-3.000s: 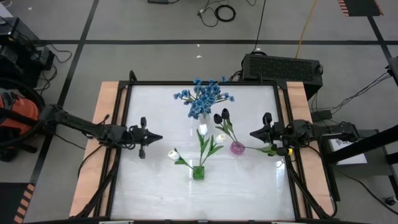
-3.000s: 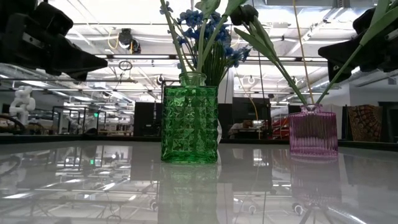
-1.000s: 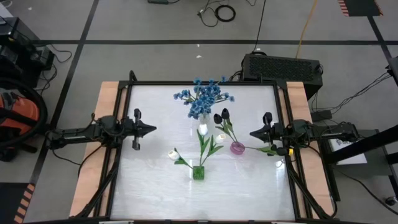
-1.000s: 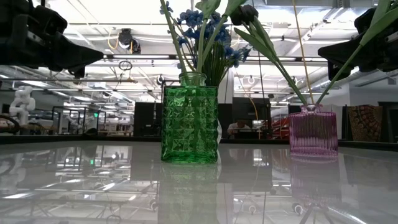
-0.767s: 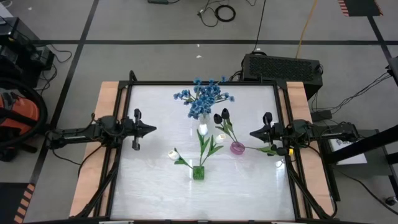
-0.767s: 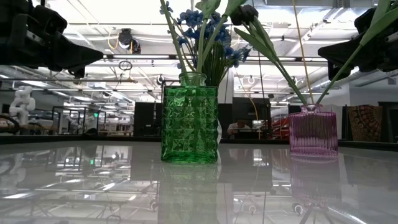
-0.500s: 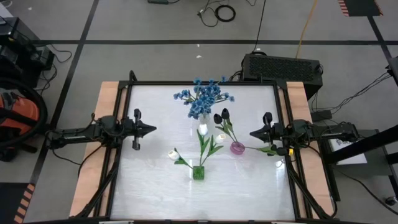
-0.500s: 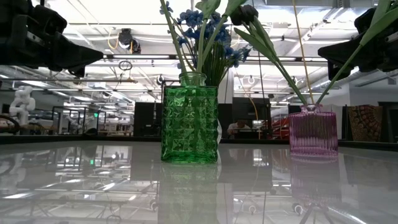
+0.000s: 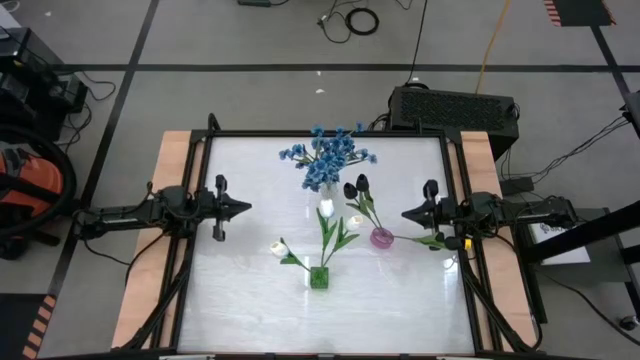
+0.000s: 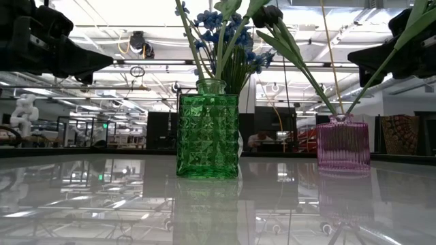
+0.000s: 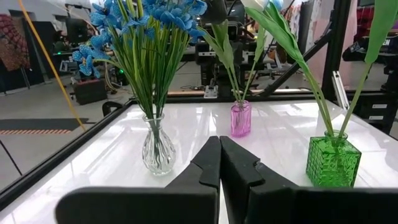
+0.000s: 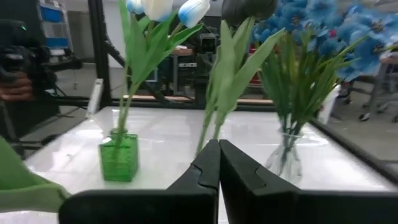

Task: Sort flowers into vase by color
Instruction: Return to Home Position

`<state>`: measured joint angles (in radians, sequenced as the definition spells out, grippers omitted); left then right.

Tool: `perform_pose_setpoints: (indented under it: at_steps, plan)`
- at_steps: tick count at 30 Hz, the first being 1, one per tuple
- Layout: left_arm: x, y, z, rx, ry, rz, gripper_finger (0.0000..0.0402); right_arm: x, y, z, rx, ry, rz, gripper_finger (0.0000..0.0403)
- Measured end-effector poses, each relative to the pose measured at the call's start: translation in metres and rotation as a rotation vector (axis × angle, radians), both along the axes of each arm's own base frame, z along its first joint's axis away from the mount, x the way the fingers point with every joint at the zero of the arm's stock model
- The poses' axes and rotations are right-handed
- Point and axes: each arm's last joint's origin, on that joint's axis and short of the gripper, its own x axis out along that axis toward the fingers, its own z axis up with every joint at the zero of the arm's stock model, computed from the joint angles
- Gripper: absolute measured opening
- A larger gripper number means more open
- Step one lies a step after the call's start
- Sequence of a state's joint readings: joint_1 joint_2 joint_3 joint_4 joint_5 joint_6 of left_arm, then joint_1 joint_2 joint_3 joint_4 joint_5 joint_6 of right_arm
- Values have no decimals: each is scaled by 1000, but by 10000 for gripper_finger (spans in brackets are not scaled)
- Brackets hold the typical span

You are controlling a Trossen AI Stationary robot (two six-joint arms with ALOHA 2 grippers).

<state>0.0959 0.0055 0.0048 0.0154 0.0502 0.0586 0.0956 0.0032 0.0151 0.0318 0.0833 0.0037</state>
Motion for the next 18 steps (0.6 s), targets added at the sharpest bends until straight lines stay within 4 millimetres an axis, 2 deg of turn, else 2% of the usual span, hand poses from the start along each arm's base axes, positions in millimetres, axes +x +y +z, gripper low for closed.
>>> perform_pose_setpoints:
  at_steps: [3,7,18]
  plan:
    - [0,0,0,0,0,0,6,0,-1,0,-33,-4,-33,0]
    - [0,0,0,-5,0,0,6,0,-2,1,20,-9,-73,0]
    - [0,0,0,-53,-3,0,6,0,-2,1,41,-10,-73,0]
